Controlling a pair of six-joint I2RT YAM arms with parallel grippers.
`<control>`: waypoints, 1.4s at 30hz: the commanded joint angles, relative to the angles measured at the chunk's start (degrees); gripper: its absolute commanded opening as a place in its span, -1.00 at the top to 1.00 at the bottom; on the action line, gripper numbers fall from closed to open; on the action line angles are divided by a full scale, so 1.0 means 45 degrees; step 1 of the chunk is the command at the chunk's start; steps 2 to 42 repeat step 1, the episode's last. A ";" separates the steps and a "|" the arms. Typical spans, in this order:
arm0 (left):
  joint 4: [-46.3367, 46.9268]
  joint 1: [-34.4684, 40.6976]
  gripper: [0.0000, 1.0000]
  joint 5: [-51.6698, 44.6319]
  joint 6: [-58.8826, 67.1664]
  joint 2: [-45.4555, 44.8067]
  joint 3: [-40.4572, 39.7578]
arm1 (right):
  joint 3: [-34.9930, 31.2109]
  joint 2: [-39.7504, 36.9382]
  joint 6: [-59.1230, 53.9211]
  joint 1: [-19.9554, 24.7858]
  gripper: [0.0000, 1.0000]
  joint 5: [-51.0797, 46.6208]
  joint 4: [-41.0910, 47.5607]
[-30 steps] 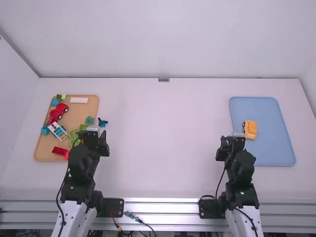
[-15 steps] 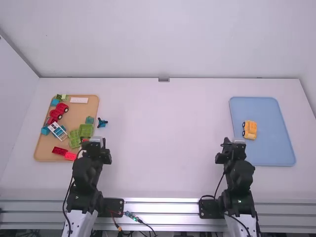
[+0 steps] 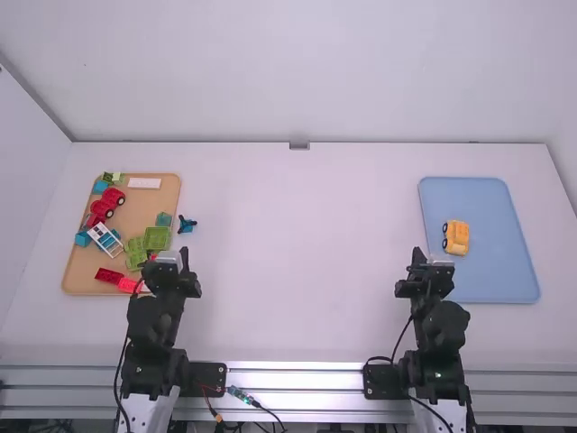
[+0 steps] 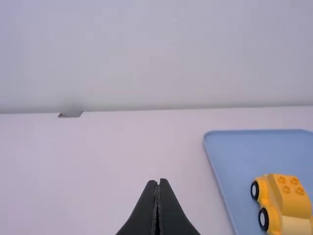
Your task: Assemble lego blocks to make yellow taxi
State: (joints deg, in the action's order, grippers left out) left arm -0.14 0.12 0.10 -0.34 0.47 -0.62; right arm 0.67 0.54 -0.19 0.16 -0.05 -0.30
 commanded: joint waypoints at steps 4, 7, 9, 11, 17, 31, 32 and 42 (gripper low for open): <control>0.0032 -0.0027 1.00 -0.0022 0.0075 -0.0104 0.0138 | -0.0148 -0.0119 0.0041 -0.0036 1.00 0.0012 0.0066; 0.0032 -0.0027 1.00 -0.0022 0.0075 -0.0104 0.0138 | -0.0148 -0.0119 0.0041 -0.0036 1.00 0.0012 0.0066; 0.0032 -0.0027 1.00 -0.0022 0.0075 -0.0104 0.0138 | -0.0148 -0.0119 0.0041 -0.0036 1.00 0.0012 0.0066; 0.0032 -0.0027 1.00 -0.0022 0.0075 -0.0104 0.0138 | -0.0148 -0.0119 0.0041 -0.0036 1.00 0.0012 0.0066; 0.0032 -0.0027 1.00 -0.0022 0.0075 -0.0104 0.0138 | -0.0148 -0.0119 0.0041 -0.0036 1.00 0.0012 0.0066; 0.0032 -0.0027 1.00 -0.0022 0.0075 -0.0104 0.0138 | -0.0148 -0.0119 0.0041 -0.0036 1.00 0.0012 0.0066; 0.0032 -0.0027 1.00 -0.0022 0.0075 -0.0104 0.0138 | -0.0148 -0.0119 0.0041 -0.0036 1.00 0.0012 0.0066; 0.0032 -0.0027 1.00 -0.0022 0.0075 -0.0104 0.0138 | -0.0148 -0.0119 0.0041 -0.0036 1.00 0.0012 0.0066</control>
